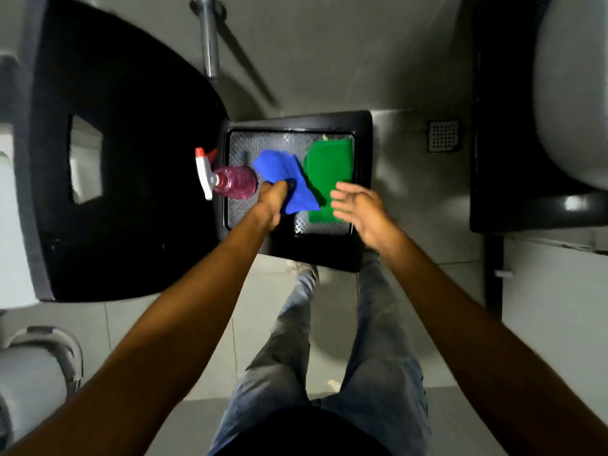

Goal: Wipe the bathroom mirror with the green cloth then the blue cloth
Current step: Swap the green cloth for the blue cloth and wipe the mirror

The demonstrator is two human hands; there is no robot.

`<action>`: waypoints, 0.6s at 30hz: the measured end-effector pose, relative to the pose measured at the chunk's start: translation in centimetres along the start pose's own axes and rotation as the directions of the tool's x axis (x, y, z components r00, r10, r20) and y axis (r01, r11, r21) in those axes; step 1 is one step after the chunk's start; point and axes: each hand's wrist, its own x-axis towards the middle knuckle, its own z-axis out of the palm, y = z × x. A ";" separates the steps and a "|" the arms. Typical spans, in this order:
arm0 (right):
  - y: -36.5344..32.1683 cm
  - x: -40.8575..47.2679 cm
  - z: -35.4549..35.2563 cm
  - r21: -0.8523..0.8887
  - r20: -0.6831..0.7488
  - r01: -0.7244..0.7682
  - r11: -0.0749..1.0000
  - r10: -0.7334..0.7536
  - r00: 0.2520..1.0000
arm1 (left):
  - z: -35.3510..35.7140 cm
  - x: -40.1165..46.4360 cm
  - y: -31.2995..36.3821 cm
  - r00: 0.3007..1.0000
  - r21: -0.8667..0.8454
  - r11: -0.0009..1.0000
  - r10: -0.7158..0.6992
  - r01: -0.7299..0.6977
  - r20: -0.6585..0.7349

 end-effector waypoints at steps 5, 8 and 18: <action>-0.5 -6.2 1.3 0.447 0.106 -0.300 0.843 0.283 0.953 | 0.8 -9.7 5.6 0.992 -0.141 0.990 0.039 -0.021 0.123; -5.7 -10.8 2.7 0.674 0.219 -0.217 0.706 0.090 0.972 | 0.7 -17.4 8.3 0.957 -0.085 0.988 0.147 -0.129 0.252; -28.4 -23.7 -1.2 0.897 0.095 0.224 0.382 -0.661 0.745 | 5.7 -34.8 24.6 0.246 0.532 -0.019 0.873 -0.847 0.422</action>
